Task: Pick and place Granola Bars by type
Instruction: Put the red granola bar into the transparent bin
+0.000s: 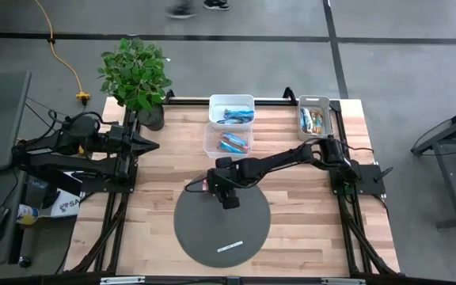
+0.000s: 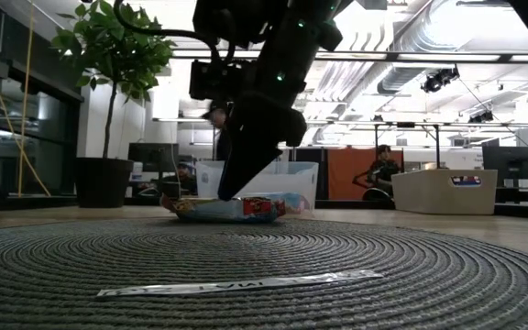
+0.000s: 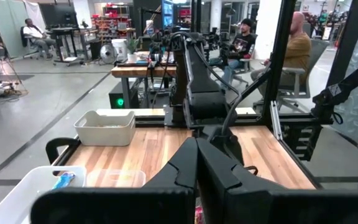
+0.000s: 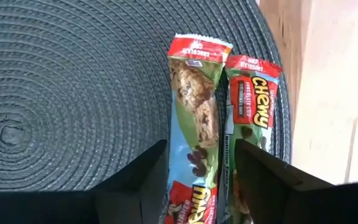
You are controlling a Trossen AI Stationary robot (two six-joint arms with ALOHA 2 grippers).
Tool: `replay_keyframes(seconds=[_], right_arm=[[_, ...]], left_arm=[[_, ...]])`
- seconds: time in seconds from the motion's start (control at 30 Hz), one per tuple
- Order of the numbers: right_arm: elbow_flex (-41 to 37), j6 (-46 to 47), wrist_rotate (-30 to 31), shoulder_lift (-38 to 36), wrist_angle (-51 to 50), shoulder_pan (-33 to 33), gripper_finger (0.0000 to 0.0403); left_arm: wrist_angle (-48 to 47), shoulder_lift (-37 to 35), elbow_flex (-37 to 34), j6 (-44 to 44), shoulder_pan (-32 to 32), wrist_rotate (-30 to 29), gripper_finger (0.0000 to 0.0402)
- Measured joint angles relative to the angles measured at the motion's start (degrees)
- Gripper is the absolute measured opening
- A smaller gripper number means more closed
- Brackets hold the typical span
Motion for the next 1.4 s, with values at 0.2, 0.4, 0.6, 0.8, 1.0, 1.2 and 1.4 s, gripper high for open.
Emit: replay_keyframes(seconds=[0.2, 0.4, 0.6, 0.8, 1.0, 1.2, 1.4], right_arm=[[0.0, 0.0, -2.1, 0.8, 0.0, -0.4, 0.0169], [-0.1, -0.1, -2.9, 2.5, 0.8, -0.3, 0.0170], [0.0, 0.2, -1.6, 2.6, 0.8, -0.3, 0.0168], [0.0, 1.2, -2.0, 2.6, 0.3, -0.3, 0.0141], [0.0, 1.8, -2.6, 2.6, 0.1, -0.2, 0.0103], [0.0, 4.7, -3.2, 2.6, 0.2, -0.2, 0.0076], [0.5, 7.2, -6.6, 2.5, 0.3, -0.2, 0.0067]], left_arm=[[0.0, 0.0, 0.0, 0.0, 0.0, 0.0, 0.0001], [0.0, 0.0, 0.0, 0.0, 0.0, 0.0, 0.0001], [0.0, 0.0, 0.0, 0.0, 0.0, 0.0, 0.0001], [0.0, 0.0, 0.0, 0.0, 0.0, 0.0, 0.0001], [0.0, 0.0, 0.0, 0.0, 0.0, 0.0, 0.0001], [0.0, 0.0, 0.0, 0.0, 0.0, 0.0, 0.0001], [0.0, 0.0, 0.0, 0.0, 0.0, 0.0, 0.0001]])
